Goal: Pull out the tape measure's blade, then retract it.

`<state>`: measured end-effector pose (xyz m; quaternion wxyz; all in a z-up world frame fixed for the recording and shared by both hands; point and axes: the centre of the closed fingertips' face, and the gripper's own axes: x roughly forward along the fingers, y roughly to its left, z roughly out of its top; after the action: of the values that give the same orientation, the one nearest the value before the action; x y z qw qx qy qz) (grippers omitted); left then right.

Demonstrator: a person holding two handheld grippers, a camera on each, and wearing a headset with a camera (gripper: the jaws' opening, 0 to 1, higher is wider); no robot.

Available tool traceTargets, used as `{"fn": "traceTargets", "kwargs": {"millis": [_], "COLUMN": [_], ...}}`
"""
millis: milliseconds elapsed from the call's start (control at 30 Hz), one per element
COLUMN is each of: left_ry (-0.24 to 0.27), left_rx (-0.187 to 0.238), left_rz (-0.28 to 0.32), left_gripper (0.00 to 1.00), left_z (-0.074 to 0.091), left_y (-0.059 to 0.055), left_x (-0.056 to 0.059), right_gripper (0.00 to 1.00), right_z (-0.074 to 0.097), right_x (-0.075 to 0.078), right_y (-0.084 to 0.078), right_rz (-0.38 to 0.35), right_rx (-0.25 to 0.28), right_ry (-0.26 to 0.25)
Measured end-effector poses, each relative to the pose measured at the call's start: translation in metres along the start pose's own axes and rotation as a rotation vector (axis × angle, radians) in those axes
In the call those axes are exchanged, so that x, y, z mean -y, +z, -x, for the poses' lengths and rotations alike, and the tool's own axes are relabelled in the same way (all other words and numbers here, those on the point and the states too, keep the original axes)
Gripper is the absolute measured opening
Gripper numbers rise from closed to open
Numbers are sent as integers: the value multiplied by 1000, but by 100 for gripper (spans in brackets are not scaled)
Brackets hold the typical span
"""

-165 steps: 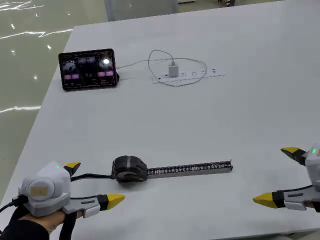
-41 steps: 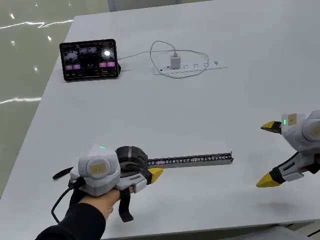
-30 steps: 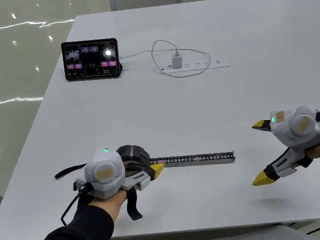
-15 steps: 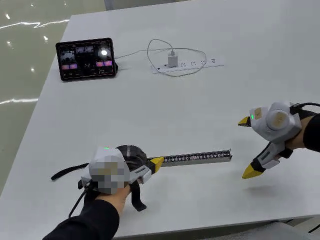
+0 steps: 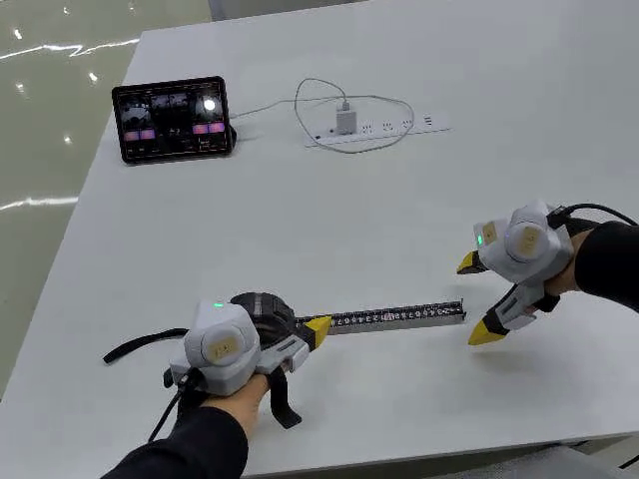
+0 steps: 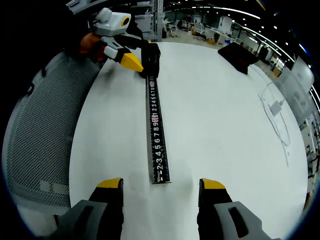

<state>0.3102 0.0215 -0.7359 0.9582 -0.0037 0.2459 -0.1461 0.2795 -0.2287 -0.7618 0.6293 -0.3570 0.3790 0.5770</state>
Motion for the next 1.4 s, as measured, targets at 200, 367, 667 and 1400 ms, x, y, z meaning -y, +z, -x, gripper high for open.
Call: {"fn": "traceTargets", "kwargs": {"millis": [200,367,667,1400], "left_ry": [-1,20,11,47], "left_rx": [15,2,4,-27], "left_rz": [-7,29,15,5], "left_gripper": [99,98,99,94], "left_z": [0,-1,-2,-5], "left_y": [1,0,0,-4], "left_x": [1,-2,1,-2], "right_gripper": [46,37,25,12], "right_z": [-6,-9,-10,-20], "right_x": [2,5,1,6], "right_y": [-2,-5,-6,-8], "right_rz": [4,13,20,24], "right_rx": [-9,-10,-29,-58], "right_ry": [13,20,26,24]}}
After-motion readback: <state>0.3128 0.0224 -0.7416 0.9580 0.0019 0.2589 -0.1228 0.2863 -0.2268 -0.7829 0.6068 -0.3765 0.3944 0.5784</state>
